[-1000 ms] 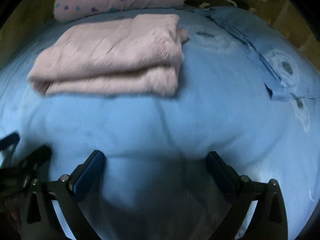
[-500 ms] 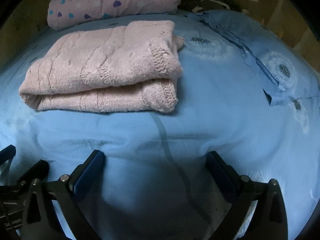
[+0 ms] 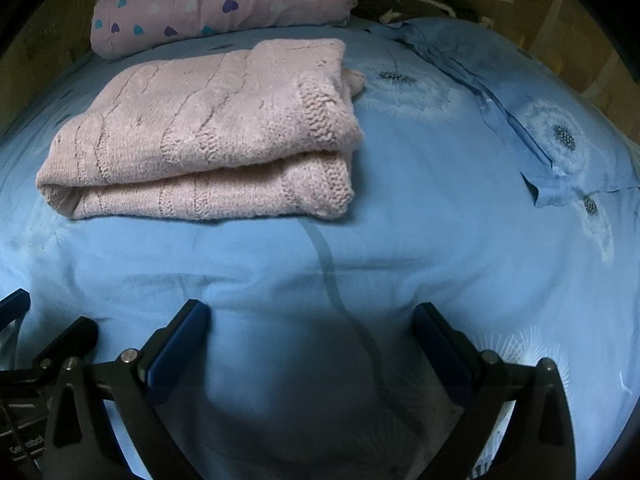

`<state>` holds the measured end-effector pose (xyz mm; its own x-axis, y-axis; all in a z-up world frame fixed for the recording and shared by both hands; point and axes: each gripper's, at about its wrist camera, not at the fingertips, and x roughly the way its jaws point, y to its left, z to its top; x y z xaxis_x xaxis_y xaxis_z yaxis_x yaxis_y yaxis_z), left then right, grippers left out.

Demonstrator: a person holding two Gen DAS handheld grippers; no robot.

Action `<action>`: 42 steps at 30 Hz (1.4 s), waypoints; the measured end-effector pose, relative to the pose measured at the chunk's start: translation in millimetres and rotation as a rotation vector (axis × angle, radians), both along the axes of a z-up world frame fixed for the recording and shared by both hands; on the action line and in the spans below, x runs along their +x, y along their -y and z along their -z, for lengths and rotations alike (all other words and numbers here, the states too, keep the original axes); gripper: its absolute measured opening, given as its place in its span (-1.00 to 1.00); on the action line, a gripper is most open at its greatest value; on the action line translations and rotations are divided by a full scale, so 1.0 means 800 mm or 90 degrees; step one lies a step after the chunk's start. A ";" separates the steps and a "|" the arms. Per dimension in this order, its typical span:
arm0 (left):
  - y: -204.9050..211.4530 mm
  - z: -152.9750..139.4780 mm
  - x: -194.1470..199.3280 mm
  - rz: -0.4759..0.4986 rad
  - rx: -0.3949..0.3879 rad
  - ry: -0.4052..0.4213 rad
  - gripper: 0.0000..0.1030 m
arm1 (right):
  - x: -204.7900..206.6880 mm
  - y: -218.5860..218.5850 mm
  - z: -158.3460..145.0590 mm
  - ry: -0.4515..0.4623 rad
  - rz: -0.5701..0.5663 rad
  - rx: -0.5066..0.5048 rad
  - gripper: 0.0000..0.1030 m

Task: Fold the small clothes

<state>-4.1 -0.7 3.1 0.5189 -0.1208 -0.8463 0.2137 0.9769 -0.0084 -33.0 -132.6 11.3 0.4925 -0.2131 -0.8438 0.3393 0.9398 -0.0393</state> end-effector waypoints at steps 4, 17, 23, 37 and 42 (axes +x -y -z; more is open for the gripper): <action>0.000 0.000 0.000 0.000 0.000 0.000 0.73 | 0.002 0.001 0.001 -0.001 -0.001 -0.003 1.00; 0.000 0.000 0.000 0.000 0.000 0.000 0.73 | 0.003 -0.003 0.001 -0.001 0.000 -0.002 0.99; 0.000 0.000 0.000 0.000 0.000 0.000 0.73 | 0.003 -0.003 0.001 -0.001 0.000 -0.002 0.99; -0.001 0.001 0.000 0.000 -0.001 0.002 0.73 | 0.003 -0.002 0.001 -0.001 0.000 -0.002 0.99; 0.001 -0.001 0.001 -0.003 -0.001 0.001 0.73 | 0.003 -0.002 0.001 -0.001 0.000 -0.001 0.99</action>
<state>-3.2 -1.7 4.2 0.5210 -0.1205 -0.8450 0.2096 0.9777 -0.0102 -30.9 -131.1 10.6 0.4917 -0.2148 -0.8438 0.3391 0.9398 -0.0417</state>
